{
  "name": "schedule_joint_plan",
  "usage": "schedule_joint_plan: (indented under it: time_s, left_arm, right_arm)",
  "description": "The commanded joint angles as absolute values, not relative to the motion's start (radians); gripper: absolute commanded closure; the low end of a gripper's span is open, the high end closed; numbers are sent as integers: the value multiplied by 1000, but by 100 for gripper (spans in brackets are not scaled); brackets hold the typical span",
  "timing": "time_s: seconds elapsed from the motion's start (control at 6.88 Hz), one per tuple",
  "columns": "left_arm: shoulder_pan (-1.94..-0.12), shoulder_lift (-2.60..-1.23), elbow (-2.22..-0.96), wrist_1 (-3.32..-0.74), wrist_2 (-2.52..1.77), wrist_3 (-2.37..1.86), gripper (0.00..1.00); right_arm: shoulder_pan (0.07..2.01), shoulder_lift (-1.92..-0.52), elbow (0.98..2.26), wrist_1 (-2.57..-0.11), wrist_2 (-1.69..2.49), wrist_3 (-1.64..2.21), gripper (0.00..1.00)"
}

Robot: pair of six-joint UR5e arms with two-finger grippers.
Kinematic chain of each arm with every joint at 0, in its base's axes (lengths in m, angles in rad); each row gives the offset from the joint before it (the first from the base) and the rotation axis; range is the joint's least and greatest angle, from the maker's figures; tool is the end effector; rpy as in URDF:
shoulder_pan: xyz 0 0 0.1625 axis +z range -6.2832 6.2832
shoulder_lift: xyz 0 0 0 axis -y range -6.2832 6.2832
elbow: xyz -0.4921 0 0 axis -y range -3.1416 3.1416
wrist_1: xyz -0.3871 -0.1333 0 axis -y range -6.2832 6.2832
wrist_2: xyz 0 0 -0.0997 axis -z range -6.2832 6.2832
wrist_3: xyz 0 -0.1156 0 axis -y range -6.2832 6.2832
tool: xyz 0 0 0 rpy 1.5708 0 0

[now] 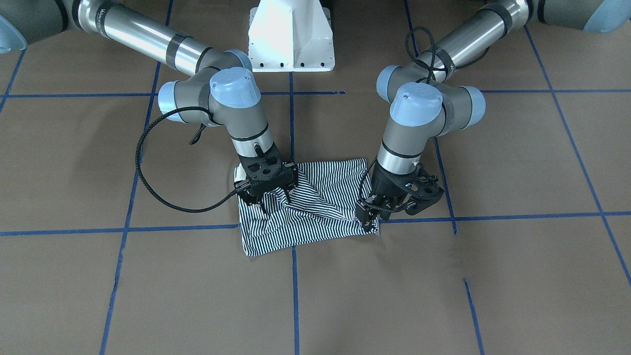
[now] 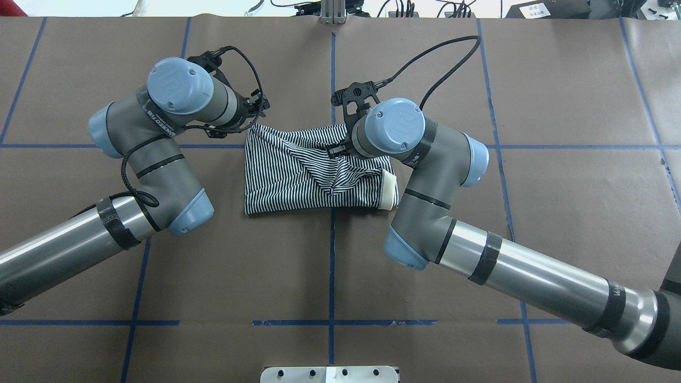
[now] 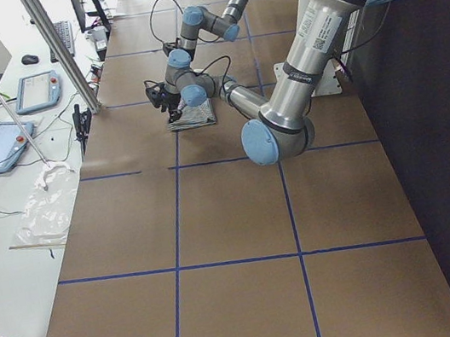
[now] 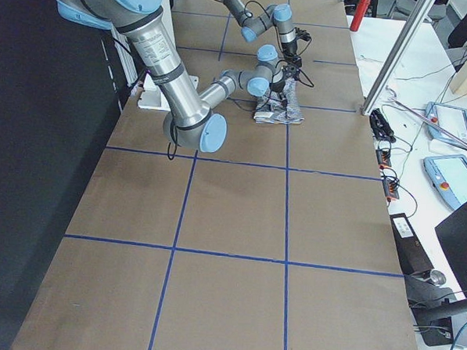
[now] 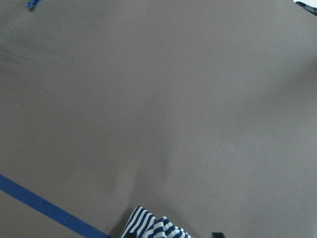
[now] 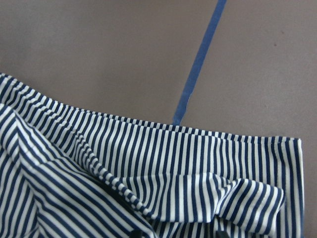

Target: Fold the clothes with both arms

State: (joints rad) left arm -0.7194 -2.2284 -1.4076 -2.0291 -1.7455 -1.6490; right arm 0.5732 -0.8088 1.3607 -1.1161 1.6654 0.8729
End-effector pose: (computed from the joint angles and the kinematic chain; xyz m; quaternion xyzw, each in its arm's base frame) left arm 0.5212 -0.6071 0.3530 0.0704 0.4580 -0.3069 0.8313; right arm -0.6225 -0.5475 0.2928 0.2527 -0.4123 -0.0773 0.8719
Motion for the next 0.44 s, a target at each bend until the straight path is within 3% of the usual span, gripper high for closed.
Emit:
schedule_joint_plan:
  time_s: [0.0,0.29]
  left_arm:
    - [-747,-2221,-1414,-2028,-1775,-1582,0]
    - [-772,-2173,-1487,-2028,-1827,-1569,0]
  right_arm:
    - [580,-798,1377,-1140,1715,882,0]
    - [557,-792,1464,-1341,1709,884,0]
